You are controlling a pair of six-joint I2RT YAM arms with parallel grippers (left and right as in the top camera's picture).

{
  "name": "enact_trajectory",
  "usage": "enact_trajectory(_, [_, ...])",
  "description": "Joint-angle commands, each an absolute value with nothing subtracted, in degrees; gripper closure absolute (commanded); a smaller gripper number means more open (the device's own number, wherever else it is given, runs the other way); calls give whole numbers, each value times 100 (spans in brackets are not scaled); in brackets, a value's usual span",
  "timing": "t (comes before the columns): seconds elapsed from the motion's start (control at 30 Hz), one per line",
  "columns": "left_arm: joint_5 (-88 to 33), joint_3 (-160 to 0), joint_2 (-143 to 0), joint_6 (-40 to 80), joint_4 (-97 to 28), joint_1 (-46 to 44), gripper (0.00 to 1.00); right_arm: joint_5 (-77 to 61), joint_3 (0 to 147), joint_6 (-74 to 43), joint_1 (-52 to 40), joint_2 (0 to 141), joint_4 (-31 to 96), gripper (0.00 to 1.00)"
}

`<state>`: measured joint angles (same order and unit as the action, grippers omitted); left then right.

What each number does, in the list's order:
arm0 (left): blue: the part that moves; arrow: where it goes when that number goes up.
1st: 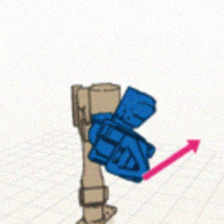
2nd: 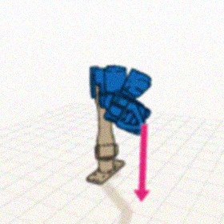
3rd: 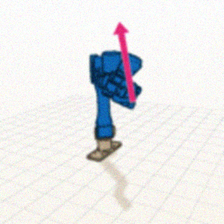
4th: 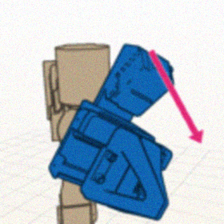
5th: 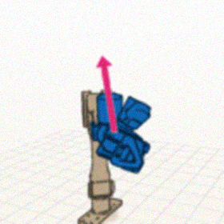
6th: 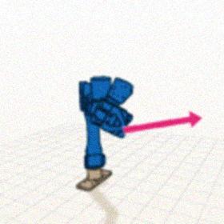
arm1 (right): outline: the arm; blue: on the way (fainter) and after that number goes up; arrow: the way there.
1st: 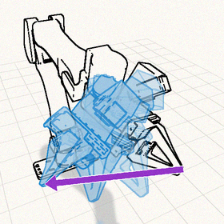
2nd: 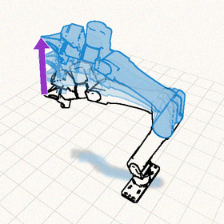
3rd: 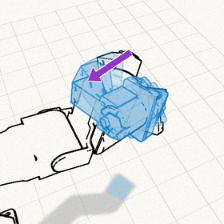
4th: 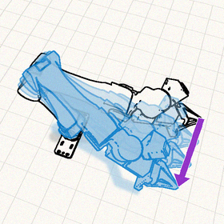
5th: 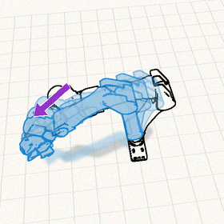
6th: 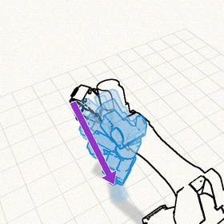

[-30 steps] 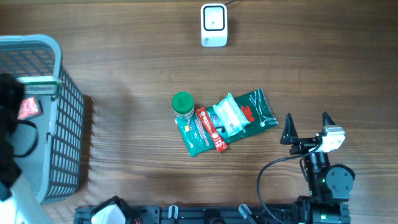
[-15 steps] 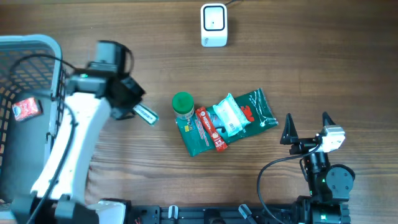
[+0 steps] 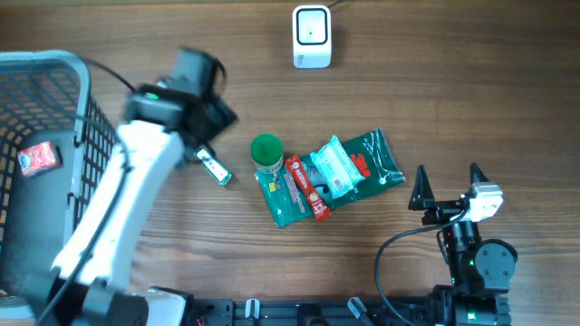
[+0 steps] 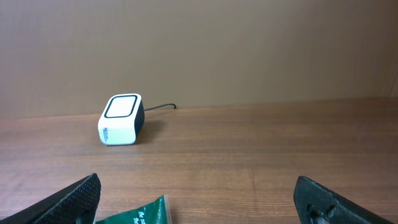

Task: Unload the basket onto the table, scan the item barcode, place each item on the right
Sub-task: 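Place small green box on table left of jar, return to basket, then reach left gripper into basket and grasp red Kleenex tissue pack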

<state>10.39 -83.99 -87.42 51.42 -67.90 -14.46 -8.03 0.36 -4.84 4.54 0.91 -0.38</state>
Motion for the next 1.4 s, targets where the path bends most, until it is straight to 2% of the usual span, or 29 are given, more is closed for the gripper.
enact_trajectory(0.0, [2123,-10151,-8403,4211,-7192,-1160,0,-766,30,-451,445,80,-54,0])
enact_trajectory(0.07, [2764,-11279,-8399,3894,-7288,-858,0,-766,30,-449,445,80,-54,0])
enact_trajectory(0.17, [3465,-12053,-8399,3916,-7282,-165,0,-766,30,-451,445,80,-51,0])
enact_trajectory(0.23, [3500,-12119,-8403,4244,-7402,757,0,-766,30,-451,445,80,-54,0])
enact_trajectory(0.27, [3461,-12070,-8455,4799,-7653,1310,0,-766,30,-451,445,80,-51,0])
enact_trajectory(0.37, [2578,-11961,-8759,6073,-8427,2792,0,-766,30,-451,445,80,-51,0])
enact_trajectory(0.4, [1949,-11880,-8945,6200,-8536,3336,0,-766,30,-451,445,80,-51,0])
enact_trajectory(0.5, [799,-11502,-9400,6200,-8493,4119,9,-766,30,-451,445,80,-51,0])
enact_trajectory(0.63, [674,-10829,-9870,6510,-8171,4287,10,-766,30,-447,445,80,-51,1])
enact_trajectory(0.93, [687,-8291,-10005,7725,-5714,4274,10,-766,30,-449,445,80,-51,1])
enact_trajectory(1.03, [685,-7577,-10084,7723,-4816,4222,15,-766,30,-449,445,80,-54,0])
enact_trajectory(1.13, [626,-7179,-10186,7725,-4178,4211,20,-766,30,-451,445,80,-51,0])
enact_trajectory(1.37, [268,-7118,-10759,7721,-3470,4206,20,-766,30,-447,445,80,-54,0])
